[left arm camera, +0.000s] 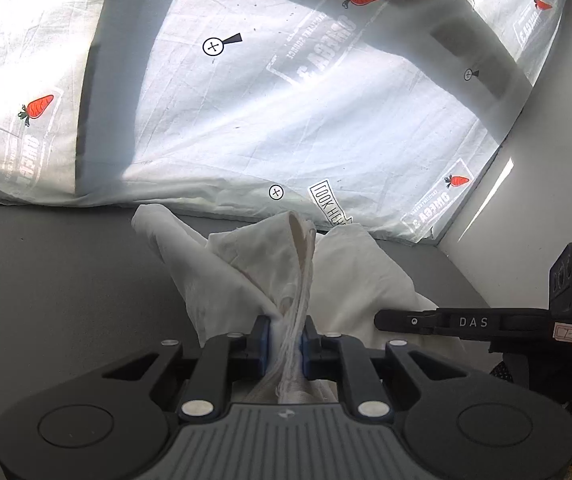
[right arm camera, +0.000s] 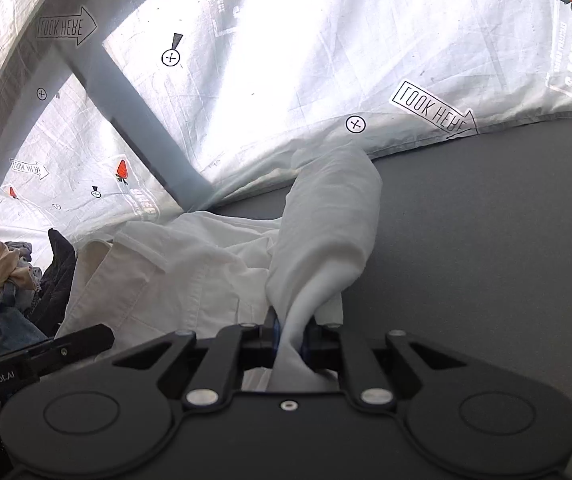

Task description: Fold clothes

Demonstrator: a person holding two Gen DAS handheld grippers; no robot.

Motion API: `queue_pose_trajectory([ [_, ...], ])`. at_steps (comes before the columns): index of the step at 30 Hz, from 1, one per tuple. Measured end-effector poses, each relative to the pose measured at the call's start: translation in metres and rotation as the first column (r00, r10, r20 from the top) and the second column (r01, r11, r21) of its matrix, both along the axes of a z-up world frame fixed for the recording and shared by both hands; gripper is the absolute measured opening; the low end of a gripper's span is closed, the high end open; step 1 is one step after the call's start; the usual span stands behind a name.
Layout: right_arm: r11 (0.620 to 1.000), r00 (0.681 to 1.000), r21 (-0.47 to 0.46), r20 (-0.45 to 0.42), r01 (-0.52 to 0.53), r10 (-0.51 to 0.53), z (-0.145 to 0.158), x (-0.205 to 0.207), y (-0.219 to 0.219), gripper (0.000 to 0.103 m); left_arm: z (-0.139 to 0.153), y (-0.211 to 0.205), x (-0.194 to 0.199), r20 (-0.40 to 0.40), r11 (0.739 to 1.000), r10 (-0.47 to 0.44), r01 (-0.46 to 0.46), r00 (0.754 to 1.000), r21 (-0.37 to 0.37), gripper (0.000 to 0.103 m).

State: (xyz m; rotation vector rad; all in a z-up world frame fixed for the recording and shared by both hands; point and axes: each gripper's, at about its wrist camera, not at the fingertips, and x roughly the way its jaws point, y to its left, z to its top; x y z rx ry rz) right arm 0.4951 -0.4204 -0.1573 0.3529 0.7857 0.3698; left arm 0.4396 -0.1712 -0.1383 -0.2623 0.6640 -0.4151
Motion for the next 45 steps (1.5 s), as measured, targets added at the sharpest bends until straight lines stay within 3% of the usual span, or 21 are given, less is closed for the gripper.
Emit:
queue_pose_trajectory([
  [5, 0.999, 0.996, 0.012, 0.078, 0.05, -0.051, 0.034, -0.02, -0.051, 0.01, 0.027, -0.076, 0.002, 0.06, 0.992, -0.115, 0.118, 0.992, -0.045, 0.016],
  [12, 0.984, 0.972, 0.025, 0.152, 0.178, -0.18, 0.057, -0.03, -0.179, 0.01, 0.056, -0.196, 0.027, 0.132, 0.971, -0.206, 0.219, 0.97, -0.1, 0.016],
  [18, 0.979, 0.958, -0.041, 0.22, 0.198, -0.184, 0.065, -0.002, -0.281, 0.01, 0.068, -0.311, 0.059, 0.19, 0.964, -0.238, 0.255, 0.952, -0.07, 0.016],
  [24, 0.979, 0.958, -0.101, 0.245, 0.176, -0.147, 0.048, 0.051, -0.362, 0.01, 0.056, -0.391, 0.099, 0.168, 0.978, -0.192, 0.203, 0.967, -0.049, 0.016],
  [26, 0.972, 0.964, -0.157, 0.228, 0.173, -0.135, 0.035, 0.07, -0.374, 0.011, 0.038, -0.405, 0.117, 0.135, 0.987, -0.16, 0.162, 0.978, -0.004, 0.018],
  [28, 0.93, 0.969, -0.303, 0.197, 0.207, -0.152, 0.017, 0.09, -0.374, 0.027, 0.015, -0.414, 0.134, 0.047, 0.991, -0.101, 0.096, 0.994, 0.095, 0.026],
  [29, 0.9, 0.968, -0.376, 0.199, 0.22, -0.153, 0.009, 0.095, -0.371, 0.039, 0.005, -0.415, 0.141, 0.004, 0.989, -0.07, 0.069, 0.998, 0.134, 0.024],
  [31, 0.848, 0.962, -0.478, 0.244, 0.231, -0.124, -0.006, 0.093, -0.364, 0.047, -0.005, -0.398, 0.142, -0.023, 0.994, -0.027, 0.029, 0.999, 0.107, 0.027],
  [33, 0.857, 0.947, -0.457, 0.302, 0.24, -0.104, -0.016, 0.081, -0.36, 0.068, -0.01, -0.379, 0.145, -0.047, 0.997, 0.028, -0.025, 0.999, 0.078, 0.033],
  [34, 0.872, 0.946, -0.427, 0.304, 0.239, -0.11, -0.023, 0.077, -0.36, 0.073, -0.014, -0.372, 0.147, -0.059, 0.996, 0.054, -0.049, 0.997, 0.076, 0.04],
  [36, 0.891, 0.957, -0.391, 0.257, 0.231, -0.135, -0.043, 0.077, -0.36, 0.075, -0.026, -0.369, 0.152, -0.077, 0.992, 0.055, -0.046, 0.996, 0.114, 0.043],
  [38, 0.9, 0.969, -0.364, 0.149, 0.238, -0.196, -0.078, 0.081, -0.363, 0.076, -0.045, -0.372, 0.154, -0.122, 0.986, 0.051, -0.03, 0.991, 0.163, 0.044],
  [40, 0.895, 0.971, -0.377, 0.077, 0.237, -0.225, -0.112, 0.076, -0.363, 0.081, -0.066, -0.375, 0.153, -0.178, 0.979, 0.05, -0.013, 0.983, 0.203, 0.044],
  [43, 0.853, 0.973, -0.467, 0.11, 0.231, -0.204, -0.115, 0.067, -0.346, 0.081, -0.086, -0.368, 0.149, -0.255, 0.97, 0.051, 0.013, 0.966, 0.242, 0.044],
  [45, 0.843, 0.97, -0.482, 0.086, 0.239, -0.227, -0.102, 0.061, -0.338, 0.083, -0.073, -0.354, 0.135, -0.212, 0.975, 0.023, 0.025, 0.977, 0.22, 0.045],
])
